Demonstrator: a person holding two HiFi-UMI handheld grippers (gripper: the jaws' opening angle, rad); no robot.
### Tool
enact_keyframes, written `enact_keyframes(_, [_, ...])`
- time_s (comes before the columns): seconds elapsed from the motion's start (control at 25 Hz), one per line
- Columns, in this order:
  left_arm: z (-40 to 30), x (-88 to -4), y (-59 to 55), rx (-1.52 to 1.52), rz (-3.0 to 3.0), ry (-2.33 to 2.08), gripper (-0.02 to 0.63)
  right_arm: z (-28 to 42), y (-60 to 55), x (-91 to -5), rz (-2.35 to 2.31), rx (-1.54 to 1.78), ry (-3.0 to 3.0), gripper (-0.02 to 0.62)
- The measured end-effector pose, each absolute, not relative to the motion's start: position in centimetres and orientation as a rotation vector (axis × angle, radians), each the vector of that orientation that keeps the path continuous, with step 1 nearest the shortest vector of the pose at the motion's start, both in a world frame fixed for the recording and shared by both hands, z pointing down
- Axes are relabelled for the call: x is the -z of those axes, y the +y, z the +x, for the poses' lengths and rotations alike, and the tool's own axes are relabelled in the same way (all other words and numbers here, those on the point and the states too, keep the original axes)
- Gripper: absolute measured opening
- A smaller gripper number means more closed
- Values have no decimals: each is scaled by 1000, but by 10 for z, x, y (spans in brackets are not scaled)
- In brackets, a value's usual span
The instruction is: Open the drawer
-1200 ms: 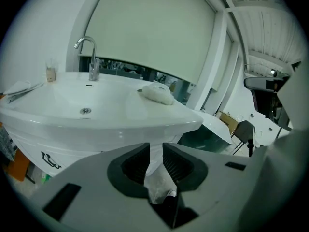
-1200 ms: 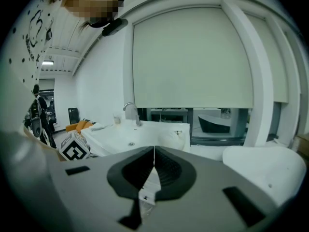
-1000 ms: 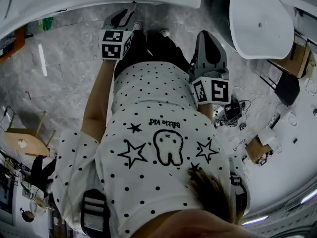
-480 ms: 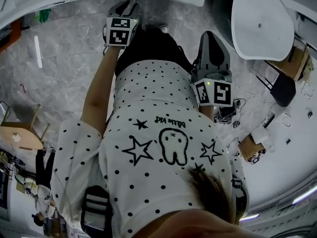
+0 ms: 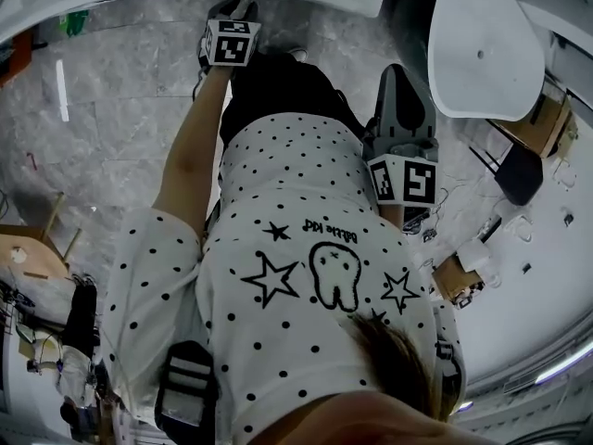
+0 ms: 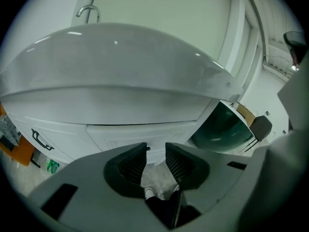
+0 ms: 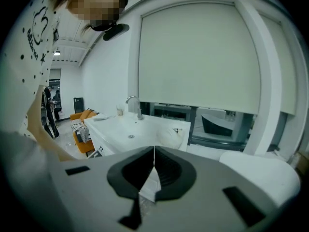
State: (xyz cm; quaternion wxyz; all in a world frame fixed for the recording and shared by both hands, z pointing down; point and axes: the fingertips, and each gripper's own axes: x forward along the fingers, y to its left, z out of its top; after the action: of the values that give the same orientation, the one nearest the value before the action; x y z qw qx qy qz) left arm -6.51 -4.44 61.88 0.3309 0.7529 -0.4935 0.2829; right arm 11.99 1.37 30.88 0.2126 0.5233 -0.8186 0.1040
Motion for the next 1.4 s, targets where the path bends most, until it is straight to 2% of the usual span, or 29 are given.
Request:
enact_keyframes(0.8, [-55, -748, -86, -801, 1759, -1323, 161, 173, -3, -339, 1503, -159, -2187, 14])
enact_keyframes(1.4, [-49, -767, -94, -767, 1744, -1325, 142, 173, -11, -353, 1498, -132, -2171, 14])
